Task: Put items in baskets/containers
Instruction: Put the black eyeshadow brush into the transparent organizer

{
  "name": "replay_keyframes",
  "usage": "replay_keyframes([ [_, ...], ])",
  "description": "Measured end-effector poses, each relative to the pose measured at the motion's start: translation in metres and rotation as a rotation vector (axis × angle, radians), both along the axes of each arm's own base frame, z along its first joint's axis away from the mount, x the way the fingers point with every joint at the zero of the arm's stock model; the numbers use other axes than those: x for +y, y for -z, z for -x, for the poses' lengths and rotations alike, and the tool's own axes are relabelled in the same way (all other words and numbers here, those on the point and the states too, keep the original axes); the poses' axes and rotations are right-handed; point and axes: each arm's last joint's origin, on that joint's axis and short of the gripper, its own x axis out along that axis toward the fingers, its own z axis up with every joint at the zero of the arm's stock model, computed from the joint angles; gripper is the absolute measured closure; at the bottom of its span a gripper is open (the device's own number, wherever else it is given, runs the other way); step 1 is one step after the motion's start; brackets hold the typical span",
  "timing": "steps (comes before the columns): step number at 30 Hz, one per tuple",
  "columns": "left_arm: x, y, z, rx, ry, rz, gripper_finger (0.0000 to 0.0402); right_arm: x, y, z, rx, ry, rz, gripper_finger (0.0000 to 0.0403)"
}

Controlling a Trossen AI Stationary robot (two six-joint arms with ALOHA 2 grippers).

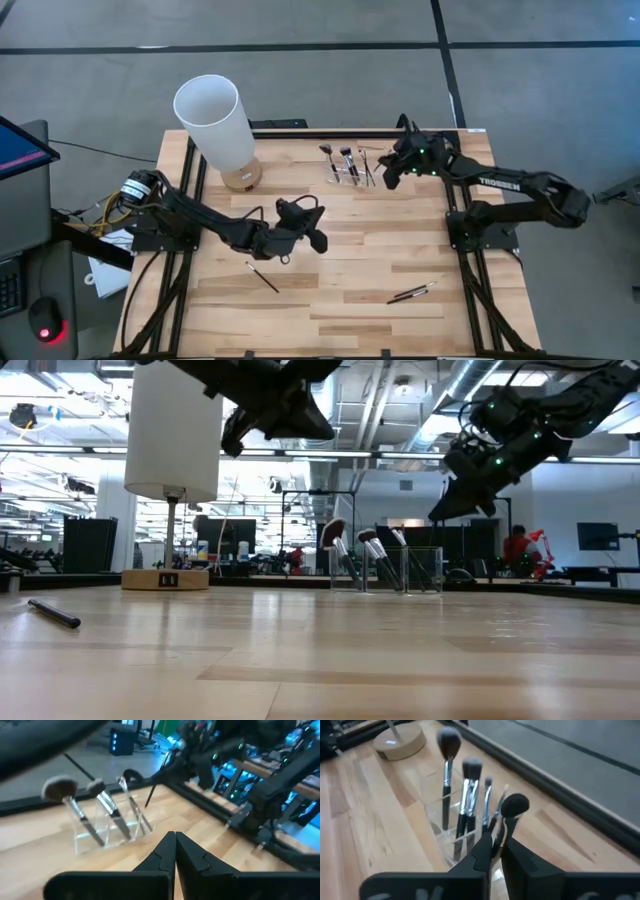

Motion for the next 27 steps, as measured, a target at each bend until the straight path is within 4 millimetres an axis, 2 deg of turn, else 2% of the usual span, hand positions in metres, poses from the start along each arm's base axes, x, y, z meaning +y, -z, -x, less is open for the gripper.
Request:
replay_keyframes([
  [4,0.01,-0.004,-0.006,-0.01,0.055,0.005,0.0395,0.003,0.006,-0.005,0.019,-0.029,-0.02,0.0391],
  [11,0.025,-0.006,-0.013,-0.008,0.156,0.025,0.0395,0.005,0.015,-0.011,0.051,-0.034,-0.066,0.035],
  [18,0.036,-0.013,-0.018,-0.034,0.257,0.0,0.0395,0.004,0.017,-0.012,0.059,-0.033,-0.072,0.0351],
  [23,0.042,-0.03,-0.013,-0.068,0.308,-0.017,0.0395,0.005,0.011,-0.01,0.034,-0.031,-0.054,0.0347],
  [27,0.04,-0.05,-0.002,-0.099,0.358,-0.054,0.0395,0.003,-0.009,-0.008,0.019,-0.024,-0.018,0.0346],
])
